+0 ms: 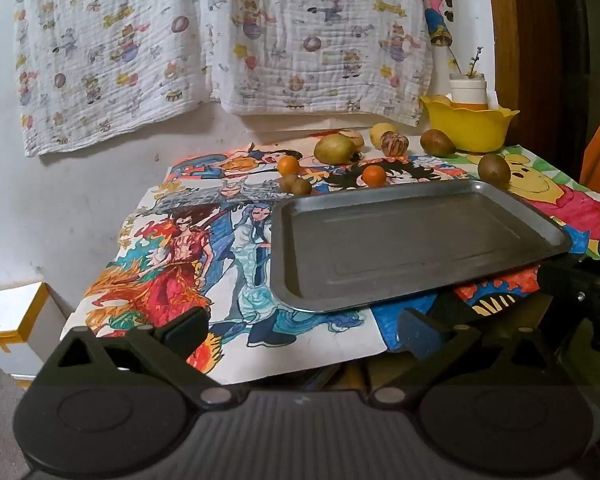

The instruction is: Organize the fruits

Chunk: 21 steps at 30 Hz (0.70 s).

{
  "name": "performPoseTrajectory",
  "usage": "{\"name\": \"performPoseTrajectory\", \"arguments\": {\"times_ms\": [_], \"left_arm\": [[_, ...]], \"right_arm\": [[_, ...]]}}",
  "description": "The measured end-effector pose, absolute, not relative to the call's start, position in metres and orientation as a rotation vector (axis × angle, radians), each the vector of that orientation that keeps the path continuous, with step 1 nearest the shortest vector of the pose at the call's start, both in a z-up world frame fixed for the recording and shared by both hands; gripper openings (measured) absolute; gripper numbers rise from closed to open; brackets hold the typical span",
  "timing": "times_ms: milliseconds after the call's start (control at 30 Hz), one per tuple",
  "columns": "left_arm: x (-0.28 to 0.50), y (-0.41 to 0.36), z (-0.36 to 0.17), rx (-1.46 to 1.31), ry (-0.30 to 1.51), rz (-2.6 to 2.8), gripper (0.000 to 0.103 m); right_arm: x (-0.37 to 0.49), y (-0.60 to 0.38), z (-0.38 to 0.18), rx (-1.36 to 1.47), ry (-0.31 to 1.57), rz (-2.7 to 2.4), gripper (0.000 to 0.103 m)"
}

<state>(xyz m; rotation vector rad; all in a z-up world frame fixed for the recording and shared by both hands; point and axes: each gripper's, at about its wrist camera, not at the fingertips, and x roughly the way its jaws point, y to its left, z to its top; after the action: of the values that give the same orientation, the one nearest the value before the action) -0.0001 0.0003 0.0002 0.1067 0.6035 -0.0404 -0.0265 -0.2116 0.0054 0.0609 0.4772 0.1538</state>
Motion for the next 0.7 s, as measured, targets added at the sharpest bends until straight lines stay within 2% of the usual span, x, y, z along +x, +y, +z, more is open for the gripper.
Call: {"name": "performPoseTrajectory", "arguments": {"times_ms": [700], "left_arm": [[-0.0001, 0.0004, 0.0002, 0.114, 0.604, -0.038, 0.103]], "right_arm": [[-0.0264, -0.2122, 0.0050, 0.065, 0.480, 0.155, 0.103]]}}
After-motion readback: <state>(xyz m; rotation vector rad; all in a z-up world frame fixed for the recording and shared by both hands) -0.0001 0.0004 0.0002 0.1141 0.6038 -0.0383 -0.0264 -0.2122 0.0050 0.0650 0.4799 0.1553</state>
